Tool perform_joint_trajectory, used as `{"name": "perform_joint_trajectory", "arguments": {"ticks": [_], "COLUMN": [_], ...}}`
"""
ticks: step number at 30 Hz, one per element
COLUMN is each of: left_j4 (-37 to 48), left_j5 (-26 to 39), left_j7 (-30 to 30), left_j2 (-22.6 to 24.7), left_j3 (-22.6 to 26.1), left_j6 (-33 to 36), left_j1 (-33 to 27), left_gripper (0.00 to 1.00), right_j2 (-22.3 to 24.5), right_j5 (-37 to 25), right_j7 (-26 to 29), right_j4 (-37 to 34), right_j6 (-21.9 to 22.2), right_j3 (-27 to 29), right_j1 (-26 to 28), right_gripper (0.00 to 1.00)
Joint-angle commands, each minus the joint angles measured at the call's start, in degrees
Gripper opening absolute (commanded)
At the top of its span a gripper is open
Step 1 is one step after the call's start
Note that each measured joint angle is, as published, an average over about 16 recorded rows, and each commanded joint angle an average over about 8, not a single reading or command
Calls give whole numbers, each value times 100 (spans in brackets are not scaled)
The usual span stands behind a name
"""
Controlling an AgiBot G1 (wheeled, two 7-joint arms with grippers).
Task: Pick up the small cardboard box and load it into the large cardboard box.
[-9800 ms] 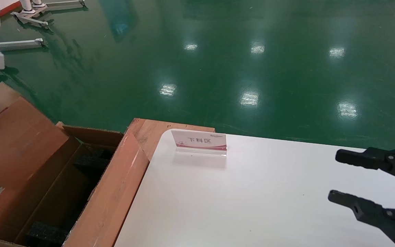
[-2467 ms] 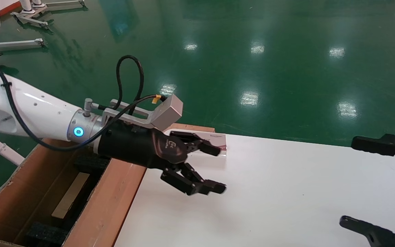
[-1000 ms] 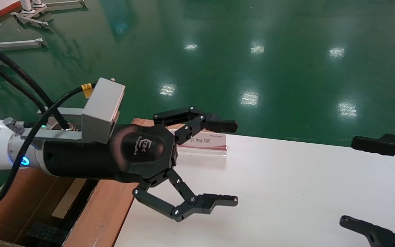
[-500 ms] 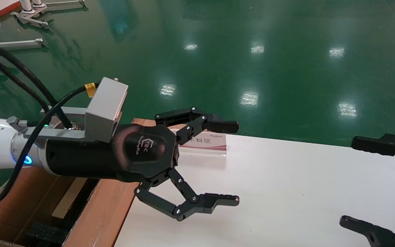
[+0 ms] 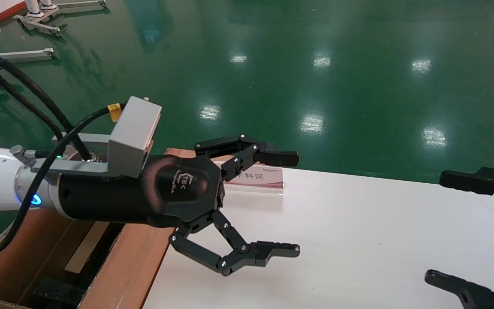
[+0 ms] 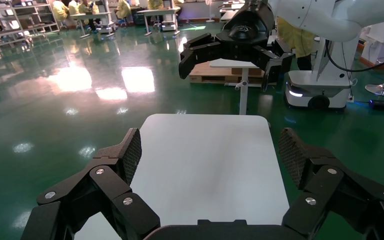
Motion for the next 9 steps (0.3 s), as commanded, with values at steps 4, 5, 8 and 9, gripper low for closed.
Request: {"name": "perform_joint_trajectory", "arguments": {"ticks": [4, 5, 8, 9], "left_j4": [3, 3, 4, 4], "left_j5": [-1, -1, -2, -2], "left_j7": [0, 0, 0, 0], "left_j2": [1, 1, 1, 1], "left_j3": [8, 9, 10, 11], "left_j6": [-1, -2, -2, -2], "left_j1": [-4, -4, -5, -5], "left_gripper": [100, 100, 100, 100], "right_j2": [0, 0, 0, 0], "right_j5": [0, 0, 0, 0], "right_j7": [0, 0, 0, 0], "right_j4": [0, 0, 0, 0], "right_j6": [0, 0, 0, 0], "right_j3": [0, 0, 0, 0], "right_j1": [0, 0, 0, 0], "right_gripper": [100, 100, 100, 100]}}
